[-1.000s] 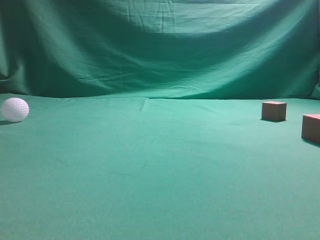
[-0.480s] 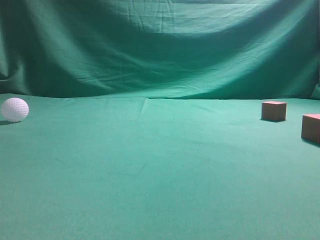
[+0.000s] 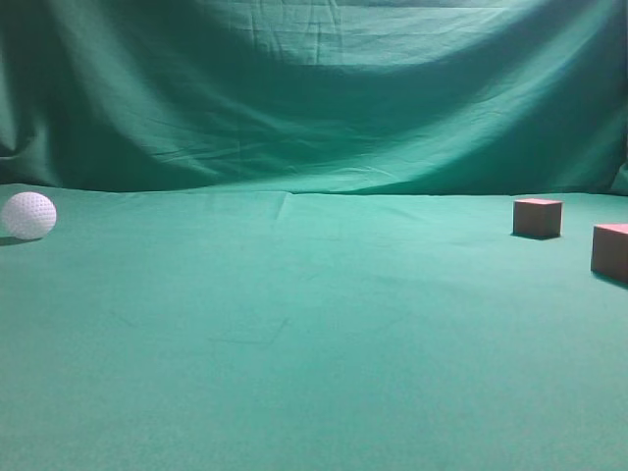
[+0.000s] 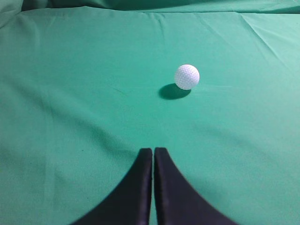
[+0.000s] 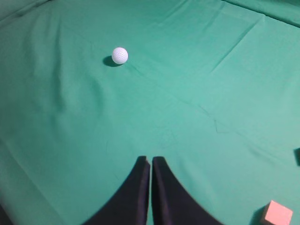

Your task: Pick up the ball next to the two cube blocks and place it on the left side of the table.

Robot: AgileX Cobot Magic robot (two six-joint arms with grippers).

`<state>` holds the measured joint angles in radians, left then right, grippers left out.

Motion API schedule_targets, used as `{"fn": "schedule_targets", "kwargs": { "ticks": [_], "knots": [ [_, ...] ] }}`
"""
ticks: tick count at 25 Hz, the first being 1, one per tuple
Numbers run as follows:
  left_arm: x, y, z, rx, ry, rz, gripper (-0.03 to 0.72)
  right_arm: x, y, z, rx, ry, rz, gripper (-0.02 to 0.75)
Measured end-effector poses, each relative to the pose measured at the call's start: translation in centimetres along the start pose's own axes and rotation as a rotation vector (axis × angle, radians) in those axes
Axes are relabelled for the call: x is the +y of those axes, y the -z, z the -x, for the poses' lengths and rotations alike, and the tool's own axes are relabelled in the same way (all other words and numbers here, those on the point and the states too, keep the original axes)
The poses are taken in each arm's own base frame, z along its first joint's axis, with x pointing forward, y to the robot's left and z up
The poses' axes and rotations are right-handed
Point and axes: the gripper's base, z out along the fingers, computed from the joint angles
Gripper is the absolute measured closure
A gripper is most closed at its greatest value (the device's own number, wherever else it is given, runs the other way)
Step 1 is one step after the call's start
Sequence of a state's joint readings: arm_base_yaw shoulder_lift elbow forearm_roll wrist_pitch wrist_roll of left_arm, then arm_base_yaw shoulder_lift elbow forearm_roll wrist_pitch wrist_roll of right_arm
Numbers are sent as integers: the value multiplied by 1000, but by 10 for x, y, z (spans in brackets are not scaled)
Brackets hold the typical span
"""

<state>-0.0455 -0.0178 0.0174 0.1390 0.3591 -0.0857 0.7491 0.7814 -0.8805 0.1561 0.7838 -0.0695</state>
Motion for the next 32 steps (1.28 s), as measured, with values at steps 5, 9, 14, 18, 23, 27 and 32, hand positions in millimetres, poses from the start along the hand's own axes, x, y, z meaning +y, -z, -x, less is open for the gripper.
{"fn": "schedule_targets", "kwargs": {
  "ticks": [5,9,14,18,23,27,32],
  "knots": [
    [0,0,0,0,0,0,688,-1,21,-31,-64,14,-18,738],
    [0,0,0,0,0,0,688,-6,37,-53,-134,-5,-80,738],
    [0,0,0,0,0,0,688,-17,45,-86,-275,-72,-219,738],
    [0,0,0,0,0,0,688,-28,35,-122,-346,-123,-390,738],
    [0,0,0,0,0,0,688,-41,12,-167,-376,-178,-575,738],
    [0,0,0,0,0,0,688,-47,-5,-198,-344,-210,-643,738],
    [0,0,0,0,0,0,688,-51,-21,-219,-283,-235,-646,738]
  ]
}}
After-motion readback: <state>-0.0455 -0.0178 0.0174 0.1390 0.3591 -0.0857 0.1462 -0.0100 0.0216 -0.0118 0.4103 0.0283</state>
